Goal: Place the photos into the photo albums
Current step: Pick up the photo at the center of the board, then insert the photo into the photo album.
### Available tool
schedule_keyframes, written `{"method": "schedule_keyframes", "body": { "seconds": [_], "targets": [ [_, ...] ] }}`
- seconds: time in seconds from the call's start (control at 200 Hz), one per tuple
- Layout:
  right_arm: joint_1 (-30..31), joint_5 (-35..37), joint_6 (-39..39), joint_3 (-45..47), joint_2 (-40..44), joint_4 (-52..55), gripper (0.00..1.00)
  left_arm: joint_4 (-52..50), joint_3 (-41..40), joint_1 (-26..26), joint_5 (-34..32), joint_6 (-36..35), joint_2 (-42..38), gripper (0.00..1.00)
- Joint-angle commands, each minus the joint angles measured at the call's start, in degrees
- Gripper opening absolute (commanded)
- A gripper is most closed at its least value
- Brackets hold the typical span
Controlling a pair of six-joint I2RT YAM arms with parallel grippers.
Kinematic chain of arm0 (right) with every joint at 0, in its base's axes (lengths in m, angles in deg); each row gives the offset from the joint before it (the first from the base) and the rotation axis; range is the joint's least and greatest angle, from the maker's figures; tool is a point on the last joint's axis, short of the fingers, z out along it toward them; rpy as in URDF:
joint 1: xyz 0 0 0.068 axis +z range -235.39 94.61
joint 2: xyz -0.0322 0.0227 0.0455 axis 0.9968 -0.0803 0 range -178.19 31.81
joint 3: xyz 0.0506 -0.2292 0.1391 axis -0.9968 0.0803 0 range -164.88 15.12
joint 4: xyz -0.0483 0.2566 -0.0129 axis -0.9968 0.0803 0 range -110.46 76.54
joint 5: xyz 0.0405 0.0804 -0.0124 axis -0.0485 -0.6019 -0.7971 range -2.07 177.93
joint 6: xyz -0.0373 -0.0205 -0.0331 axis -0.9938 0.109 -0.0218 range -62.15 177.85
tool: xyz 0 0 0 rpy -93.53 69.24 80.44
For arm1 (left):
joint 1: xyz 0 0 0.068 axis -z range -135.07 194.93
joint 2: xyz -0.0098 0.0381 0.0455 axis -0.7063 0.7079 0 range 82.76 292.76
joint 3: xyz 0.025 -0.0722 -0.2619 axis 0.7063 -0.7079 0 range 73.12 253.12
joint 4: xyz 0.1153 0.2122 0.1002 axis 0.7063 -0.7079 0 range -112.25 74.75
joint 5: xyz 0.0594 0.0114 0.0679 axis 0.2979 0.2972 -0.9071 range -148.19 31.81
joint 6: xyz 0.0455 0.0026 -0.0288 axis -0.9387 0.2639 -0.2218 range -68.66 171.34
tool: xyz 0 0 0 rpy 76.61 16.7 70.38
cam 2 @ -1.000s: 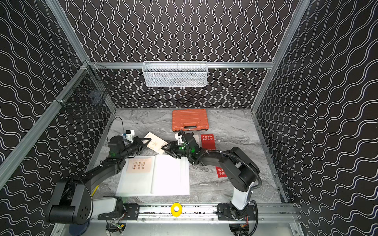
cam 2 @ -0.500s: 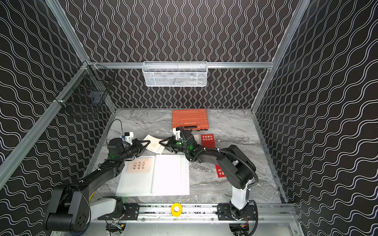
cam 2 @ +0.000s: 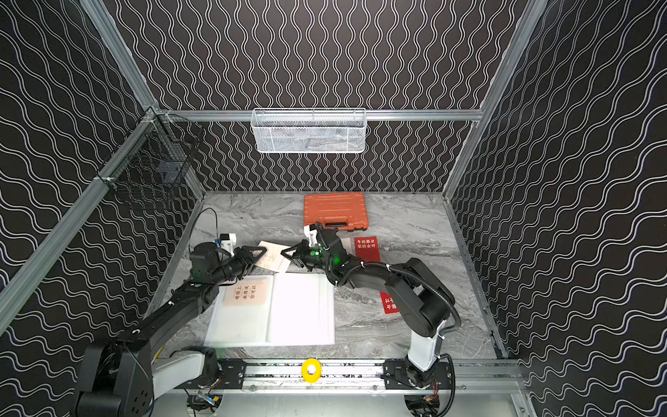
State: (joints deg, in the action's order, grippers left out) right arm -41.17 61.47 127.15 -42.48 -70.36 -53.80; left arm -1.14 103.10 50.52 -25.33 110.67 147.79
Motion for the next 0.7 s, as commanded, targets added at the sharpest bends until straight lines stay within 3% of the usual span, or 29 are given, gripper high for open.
{"method": "schedule_keyframes", "body": {
  "seconds": [0.0,0.12,0.26,0.485,0.695],
  "targets": [
    [0.2,2.4,-3.9,2.5,3.4,5.1,0.00,-14.1,4.0,-0.3,-3.6,-8.6,-1.1,0.53],
    [0.2,5.1,-8.6,4.3,8.1,14.1,0.00,-28.9,9.1,-1.5,-9.9,-15.2,-0.6,0.53],
    [1.9,7.8,-17.0,2.6,12.2,27.7,0.00,-37.3,10.9,-2.9,-14.2,-18.8,1.2,0.50],
    [6.9,7.3,-25.9,-5.0,11.7,43.7,0.00,-40.5,9.3,-3.5,-19.3,-19.9,1.3,0.50],
    [11.0,7.0,-27.7,-8.4,9.9,50.2,0.00,-41.2,7.8,-4.1,-21.8,-19.7,0.8,0.49]
  ]
}}
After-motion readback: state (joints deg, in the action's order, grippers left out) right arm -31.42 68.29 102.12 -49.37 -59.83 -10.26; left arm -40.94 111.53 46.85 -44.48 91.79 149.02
